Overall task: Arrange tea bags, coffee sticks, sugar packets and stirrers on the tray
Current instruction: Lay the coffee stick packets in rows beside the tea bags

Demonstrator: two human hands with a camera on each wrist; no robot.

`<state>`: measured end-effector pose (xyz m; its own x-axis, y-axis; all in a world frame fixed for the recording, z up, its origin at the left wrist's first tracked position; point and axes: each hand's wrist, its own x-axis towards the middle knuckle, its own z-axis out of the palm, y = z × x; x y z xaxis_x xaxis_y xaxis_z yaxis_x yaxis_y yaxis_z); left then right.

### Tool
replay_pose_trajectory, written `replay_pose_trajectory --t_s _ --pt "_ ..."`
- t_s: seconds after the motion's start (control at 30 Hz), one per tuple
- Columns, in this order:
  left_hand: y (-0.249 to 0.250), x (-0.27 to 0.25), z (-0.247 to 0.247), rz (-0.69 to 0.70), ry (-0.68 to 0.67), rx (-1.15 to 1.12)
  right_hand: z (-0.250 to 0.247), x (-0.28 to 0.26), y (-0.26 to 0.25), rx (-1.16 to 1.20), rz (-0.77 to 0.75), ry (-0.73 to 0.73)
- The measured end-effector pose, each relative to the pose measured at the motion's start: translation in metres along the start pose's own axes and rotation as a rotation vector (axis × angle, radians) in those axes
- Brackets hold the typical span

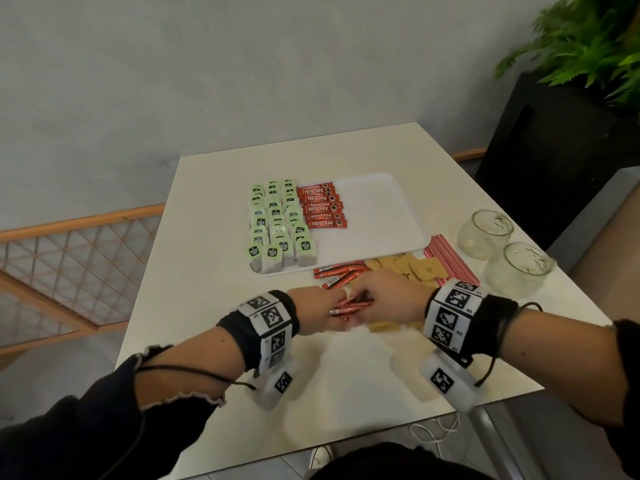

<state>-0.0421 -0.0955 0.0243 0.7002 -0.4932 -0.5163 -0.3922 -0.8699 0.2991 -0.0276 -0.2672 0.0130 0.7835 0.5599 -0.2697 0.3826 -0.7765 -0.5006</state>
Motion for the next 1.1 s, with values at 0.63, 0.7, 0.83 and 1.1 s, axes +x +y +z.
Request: replay_pose_trajectory --t_s 0.63,0.7,0.83,1.1 --pt "-0.062 0.004 -0.045 -0.239 0.133 -0.391 -0.012 0.062 0.027 -0.274 -0.028 -0.033" --pt "-0.064 0.008 -0.044 -0.259 0.157 -0.405 -0.011 0.064 0.024 -0.291 -0.018 -0.027" --pt "-0.070 0.014 -0.043 -0.264 0.155 -0.308 -0.008 0.066 0.022 -0.313 -0.034 0.012" --pt "-0.070 0.022 -0.050 -0.269 0.319 -0.364 -0.009 0.075 0.023 -0.312 0.011 0.098"
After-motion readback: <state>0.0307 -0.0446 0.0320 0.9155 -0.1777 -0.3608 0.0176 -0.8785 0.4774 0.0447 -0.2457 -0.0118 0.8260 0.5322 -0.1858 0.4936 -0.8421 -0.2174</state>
